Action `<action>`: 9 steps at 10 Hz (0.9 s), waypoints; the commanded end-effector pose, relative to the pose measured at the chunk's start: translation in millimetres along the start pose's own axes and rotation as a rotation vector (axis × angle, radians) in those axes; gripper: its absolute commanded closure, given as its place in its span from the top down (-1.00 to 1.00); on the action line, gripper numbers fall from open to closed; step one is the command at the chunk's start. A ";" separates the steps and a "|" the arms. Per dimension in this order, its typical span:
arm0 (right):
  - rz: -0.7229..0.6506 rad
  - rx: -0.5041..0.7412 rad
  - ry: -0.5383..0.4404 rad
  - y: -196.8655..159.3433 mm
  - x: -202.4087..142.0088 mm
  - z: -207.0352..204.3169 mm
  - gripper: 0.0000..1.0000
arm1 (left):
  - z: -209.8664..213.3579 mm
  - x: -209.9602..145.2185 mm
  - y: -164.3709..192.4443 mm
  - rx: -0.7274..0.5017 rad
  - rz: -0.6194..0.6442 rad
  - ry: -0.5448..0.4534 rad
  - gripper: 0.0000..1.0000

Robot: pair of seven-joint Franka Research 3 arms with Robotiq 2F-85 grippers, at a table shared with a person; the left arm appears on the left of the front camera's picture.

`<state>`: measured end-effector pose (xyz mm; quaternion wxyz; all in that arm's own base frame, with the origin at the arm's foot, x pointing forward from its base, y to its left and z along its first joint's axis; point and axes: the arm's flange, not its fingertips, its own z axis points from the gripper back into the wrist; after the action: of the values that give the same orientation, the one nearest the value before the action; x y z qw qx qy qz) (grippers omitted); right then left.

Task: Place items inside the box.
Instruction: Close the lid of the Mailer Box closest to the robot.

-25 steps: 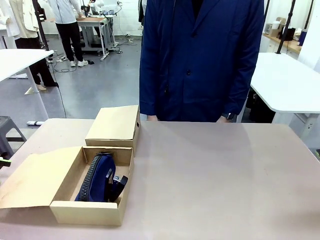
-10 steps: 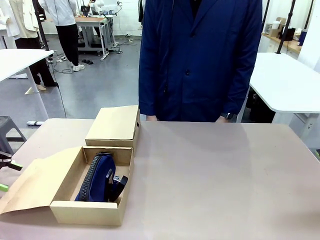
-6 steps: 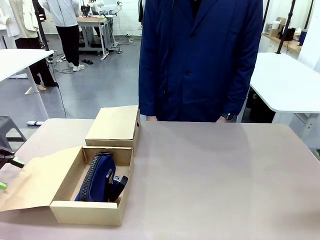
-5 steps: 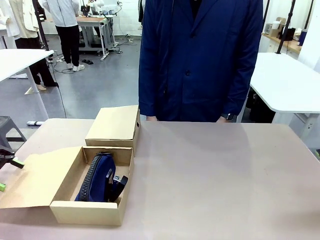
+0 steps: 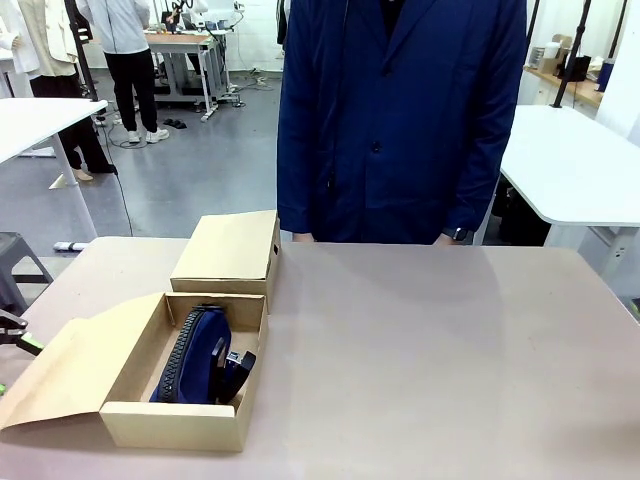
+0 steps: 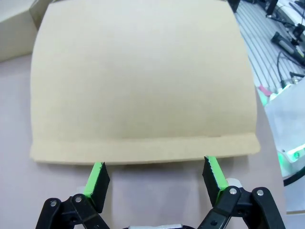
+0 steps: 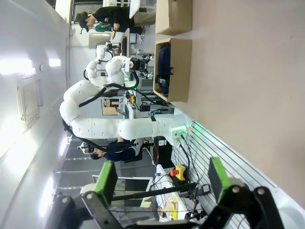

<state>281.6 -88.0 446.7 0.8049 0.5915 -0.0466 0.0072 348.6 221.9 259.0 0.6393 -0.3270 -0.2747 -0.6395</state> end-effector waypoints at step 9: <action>0.015 0.016 -0.001 2.2 1.4 -0.8 1.00 | -40.4 -65.0 -9.3 0.000 -0.112 -0.184 1.00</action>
<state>281.6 -88.0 446.7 0.8049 0.5916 -0.0466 0.0072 378.1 212.3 239.4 0.6136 -0.3636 -0.3184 -0.6244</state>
